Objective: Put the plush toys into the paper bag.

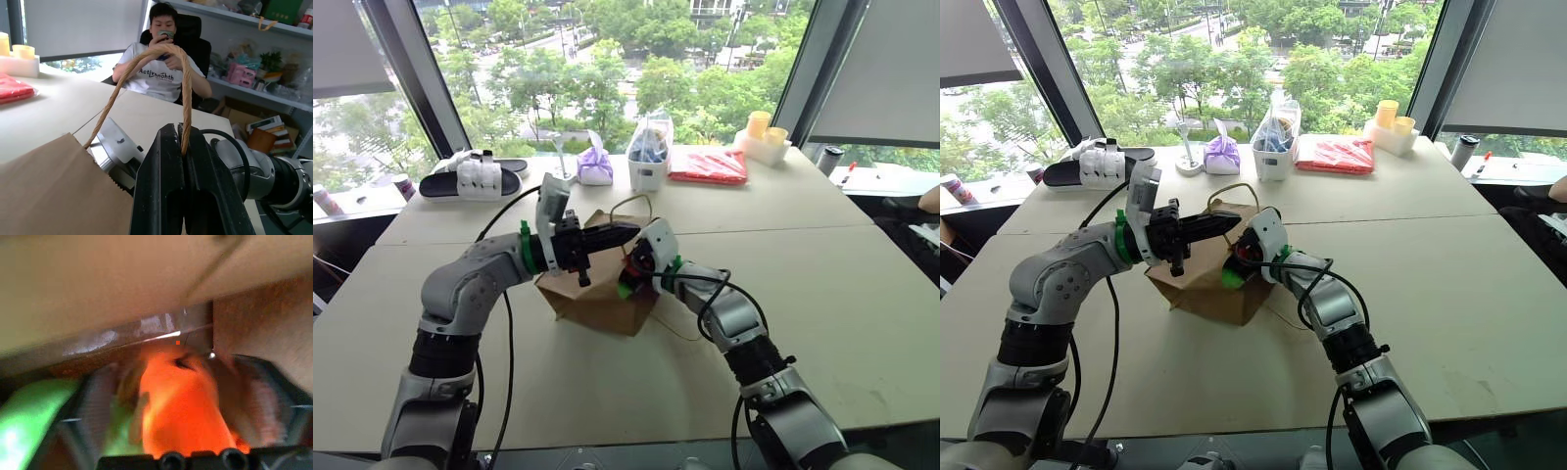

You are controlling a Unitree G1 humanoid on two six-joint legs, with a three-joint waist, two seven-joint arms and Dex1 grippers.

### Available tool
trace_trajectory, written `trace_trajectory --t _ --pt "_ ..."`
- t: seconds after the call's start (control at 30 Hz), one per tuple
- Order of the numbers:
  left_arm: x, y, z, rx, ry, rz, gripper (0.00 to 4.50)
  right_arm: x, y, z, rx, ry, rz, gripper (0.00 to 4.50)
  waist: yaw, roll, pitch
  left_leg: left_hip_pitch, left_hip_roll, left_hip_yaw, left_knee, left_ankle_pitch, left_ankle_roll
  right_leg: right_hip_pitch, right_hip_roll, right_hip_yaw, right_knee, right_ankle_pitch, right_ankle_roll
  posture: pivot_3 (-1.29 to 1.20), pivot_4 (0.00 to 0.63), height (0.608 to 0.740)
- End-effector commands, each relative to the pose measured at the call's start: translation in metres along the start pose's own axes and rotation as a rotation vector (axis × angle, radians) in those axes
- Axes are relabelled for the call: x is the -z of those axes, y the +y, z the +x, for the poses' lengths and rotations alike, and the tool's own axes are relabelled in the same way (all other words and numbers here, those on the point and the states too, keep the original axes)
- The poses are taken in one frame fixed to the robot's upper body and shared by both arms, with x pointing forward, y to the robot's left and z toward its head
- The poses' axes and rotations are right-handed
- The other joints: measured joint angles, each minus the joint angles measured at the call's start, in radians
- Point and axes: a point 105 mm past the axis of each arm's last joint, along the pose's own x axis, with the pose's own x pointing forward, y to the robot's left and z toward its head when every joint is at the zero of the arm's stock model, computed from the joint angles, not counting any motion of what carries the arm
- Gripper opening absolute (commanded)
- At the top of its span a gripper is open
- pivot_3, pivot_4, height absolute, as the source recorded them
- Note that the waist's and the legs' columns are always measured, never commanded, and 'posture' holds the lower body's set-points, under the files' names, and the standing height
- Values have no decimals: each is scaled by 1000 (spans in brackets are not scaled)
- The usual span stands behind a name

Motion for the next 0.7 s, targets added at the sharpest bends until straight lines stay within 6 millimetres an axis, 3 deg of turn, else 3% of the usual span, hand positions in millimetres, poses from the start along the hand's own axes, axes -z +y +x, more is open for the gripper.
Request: trace_trajectory --t 0.03,0.2,0.33,0.57,0.7 --pt "-11 8 -1 -55 -34 73 0 -30 -9 -24 22 -73 -63 4411 2 0 0 0 0 0 0 0 0 0 0 0 0 0 0 0 150 740" --pt "-11 14 -2 -84 -40 91 0 -39 -22 -71 53 -60 -80 4411 8 0 0 -1 0 0 0 -2 3 0 0 0 -1 0 0 0 150 740" --pt "-11 17 -2 -88 -43 91 0 -18 -42 -117 126 58 -96 4411 10 0 0 -1 0 0 0 -3 5 0 0 0 -1 0 0 0 150 740" --pt "-11 18 2 -72 -43 96 0 50 -38 -123 130 238 -52 4411 1 0 0 1 1 3 0 -3 5 1 0 0 0 0 0 0 150 740" --pt "-12 18 2 -71 -41 99 0 69 -42 -119 154 288 -68 4411 7 0 0 1 0 3 1 -3 5 1 -1 1 0 0 0 0 150 740"
